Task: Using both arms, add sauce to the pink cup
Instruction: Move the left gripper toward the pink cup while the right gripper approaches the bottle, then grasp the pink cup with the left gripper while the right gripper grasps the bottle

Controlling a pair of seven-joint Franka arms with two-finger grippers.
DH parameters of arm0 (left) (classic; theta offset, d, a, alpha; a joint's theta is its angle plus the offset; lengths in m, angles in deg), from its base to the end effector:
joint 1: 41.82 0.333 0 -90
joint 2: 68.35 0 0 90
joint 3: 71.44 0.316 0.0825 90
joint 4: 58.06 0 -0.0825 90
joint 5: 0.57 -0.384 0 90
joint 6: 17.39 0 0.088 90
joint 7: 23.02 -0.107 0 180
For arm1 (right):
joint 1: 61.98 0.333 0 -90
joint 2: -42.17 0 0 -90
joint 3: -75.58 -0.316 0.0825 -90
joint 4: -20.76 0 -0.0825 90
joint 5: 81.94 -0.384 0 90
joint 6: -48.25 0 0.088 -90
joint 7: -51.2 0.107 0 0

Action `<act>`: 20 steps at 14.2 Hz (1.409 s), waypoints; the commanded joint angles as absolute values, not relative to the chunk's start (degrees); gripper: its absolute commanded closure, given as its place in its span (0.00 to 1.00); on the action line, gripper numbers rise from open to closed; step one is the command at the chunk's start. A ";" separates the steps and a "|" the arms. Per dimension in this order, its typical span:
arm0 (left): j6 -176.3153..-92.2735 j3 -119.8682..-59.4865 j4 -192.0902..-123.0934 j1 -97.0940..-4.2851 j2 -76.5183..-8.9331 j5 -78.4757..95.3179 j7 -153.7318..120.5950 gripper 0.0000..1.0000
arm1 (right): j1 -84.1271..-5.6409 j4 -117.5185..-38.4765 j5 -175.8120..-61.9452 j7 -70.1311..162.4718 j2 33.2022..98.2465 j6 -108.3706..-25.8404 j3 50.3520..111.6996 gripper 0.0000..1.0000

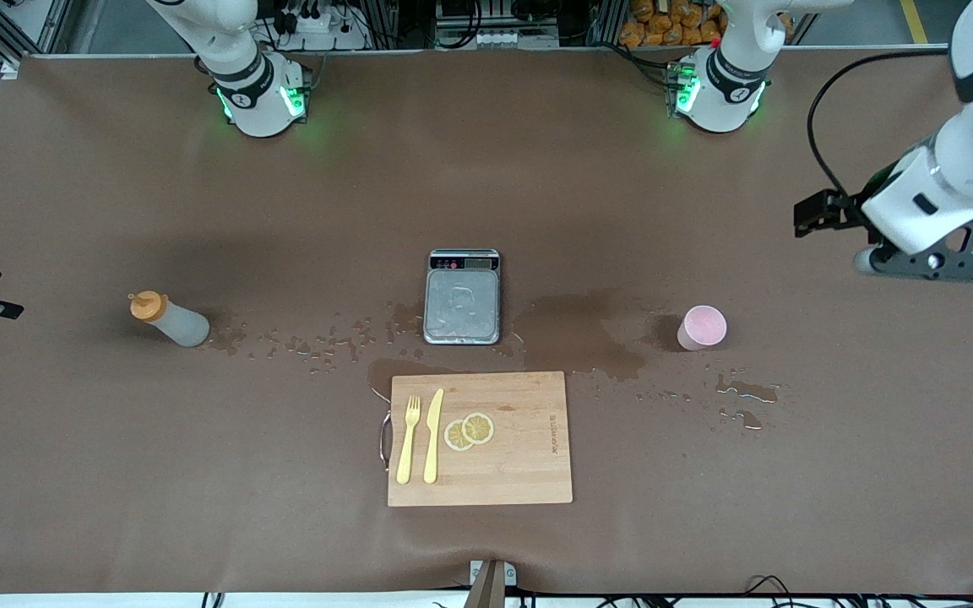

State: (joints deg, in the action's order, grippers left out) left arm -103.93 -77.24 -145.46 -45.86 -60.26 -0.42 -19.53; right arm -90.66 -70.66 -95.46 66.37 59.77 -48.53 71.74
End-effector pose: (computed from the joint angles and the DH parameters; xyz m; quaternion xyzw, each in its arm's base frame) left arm 0.5784 -0.0967 0.5606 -0.9954 0.0552 0.0781 0.0006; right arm 0.5778 -0.2474 0.4422 -0.9175 0.3625 0.0947 0.1334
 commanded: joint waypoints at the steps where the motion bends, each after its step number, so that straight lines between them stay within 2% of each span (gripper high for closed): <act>1: -110.01 -77.68 -147.95 -45.94 -56.67 -0.83 -19.24 0.00 | -91.95 -68.63 -96.62 67.54 63.26 -44.31 70.83 0.00; 3: -114.14 -77.77 -150.24 -46.12 -54.65 -0.83 -18.28 0.00 | -92.83 -68.54 -96.97 68.69 64.84 -43.25 70.66 0.00; 7: -122.23 -77.86 -154.55 -46.30 -50.95 0.31 -17.83 0.00 | -97.65 -68.36 -109.51 70.18 70.63 -41.22 70.83 0.00; 12: -130.49 -77.94 -158.42 -46.82 -48.14 1.98 -17.83 0.00 | -100.91 -66.87 -115.23 71.76 77.66 -40.70 70.74 0.00; 14: -132.78 -77.94 -158.95 -47.26 -46.65 1.98 -17.83 0.00 | -101.62 -66.60 -119.72 79.46 80.48 -37.02 70.83 0.00; 17: -133.32 -77.94 -159.74 -46.65 -44.18 1.98 -17.83 0.00 | -101.27 -66.69 -120.53 87.14 80.75 -36.12 70.83 0.00; 20: -134.72 -77.86 -162.20 -46.39 -43.83 1.98 -17.83 0.00 | -104.59 -66.60 -122.19 87.50 86.62 -35.25 70.57 0.00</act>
